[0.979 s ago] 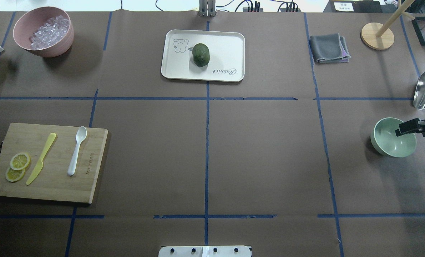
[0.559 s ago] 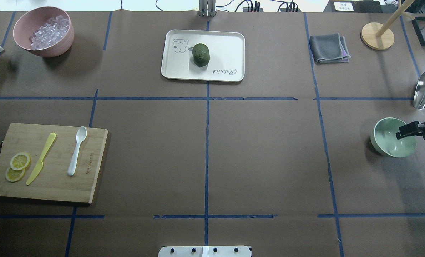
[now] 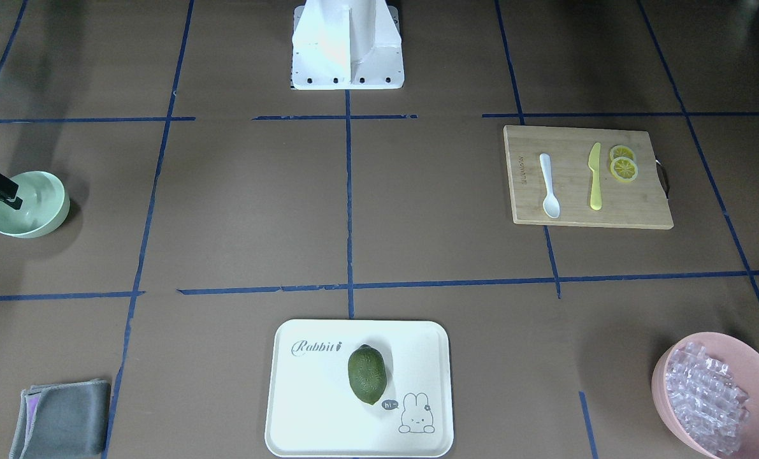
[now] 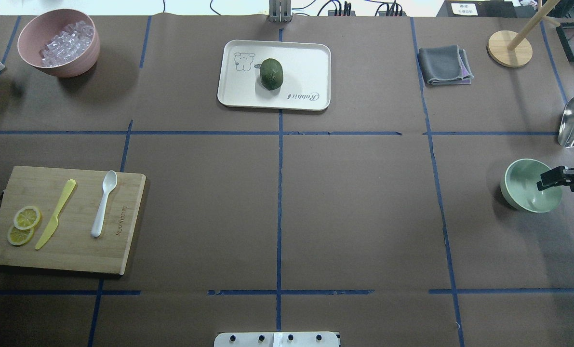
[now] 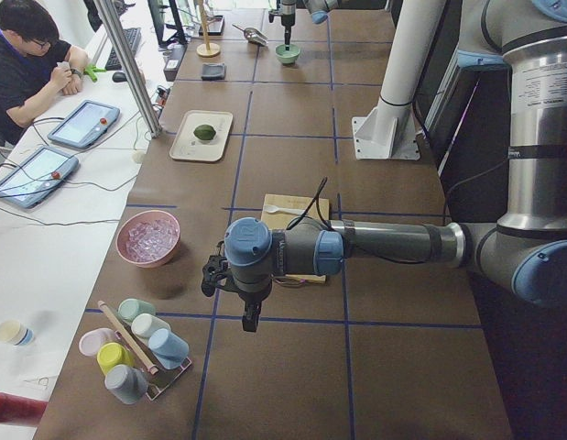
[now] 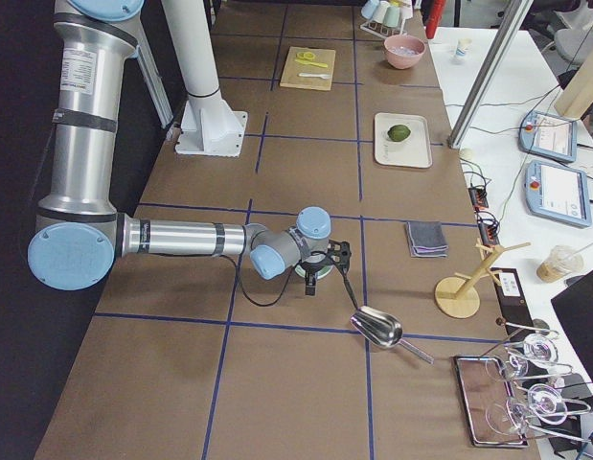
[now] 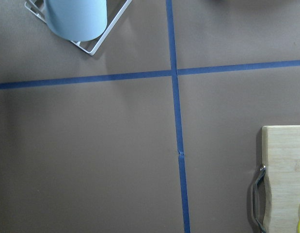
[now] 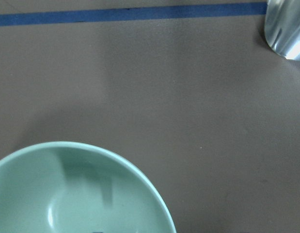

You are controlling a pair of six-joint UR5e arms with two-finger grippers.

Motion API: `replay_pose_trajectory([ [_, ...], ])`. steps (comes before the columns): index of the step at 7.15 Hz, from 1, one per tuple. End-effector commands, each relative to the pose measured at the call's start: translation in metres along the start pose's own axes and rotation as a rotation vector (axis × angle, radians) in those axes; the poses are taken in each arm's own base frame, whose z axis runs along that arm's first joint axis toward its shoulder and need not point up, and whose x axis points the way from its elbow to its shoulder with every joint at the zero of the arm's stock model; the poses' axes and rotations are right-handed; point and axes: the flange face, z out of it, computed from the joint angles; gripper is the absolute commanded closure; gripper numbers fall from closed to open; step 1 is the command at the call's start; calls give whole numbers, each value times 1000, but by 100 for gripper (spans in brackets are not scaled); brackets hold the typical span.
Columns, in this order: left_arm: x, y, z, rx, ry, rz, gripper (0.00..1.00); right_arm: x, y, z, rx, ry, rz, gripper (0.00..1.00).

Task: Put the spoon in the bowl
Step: 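Lower the right gripper to the rim of the pale green bowl and grasp it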

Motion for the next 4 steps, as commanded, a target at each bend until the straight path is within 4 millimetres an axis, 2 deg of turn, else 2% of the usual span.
replay_pose_trajectory([
  [1,1,-1,-1,6,-1,6,0,-5,1,2,-8,-7,-9,90],
  [2,2,-1,-2,8,-1,7,0,-7,1,1,-11,-13,-12,100],
  [3,2,-1,-2,8,1,5,0,-9,2,0,-22,-29,-11,100],
  [4,2,-1,-2,8,1,5,0,-20,4,-8,-37,-73,-21,100],
])
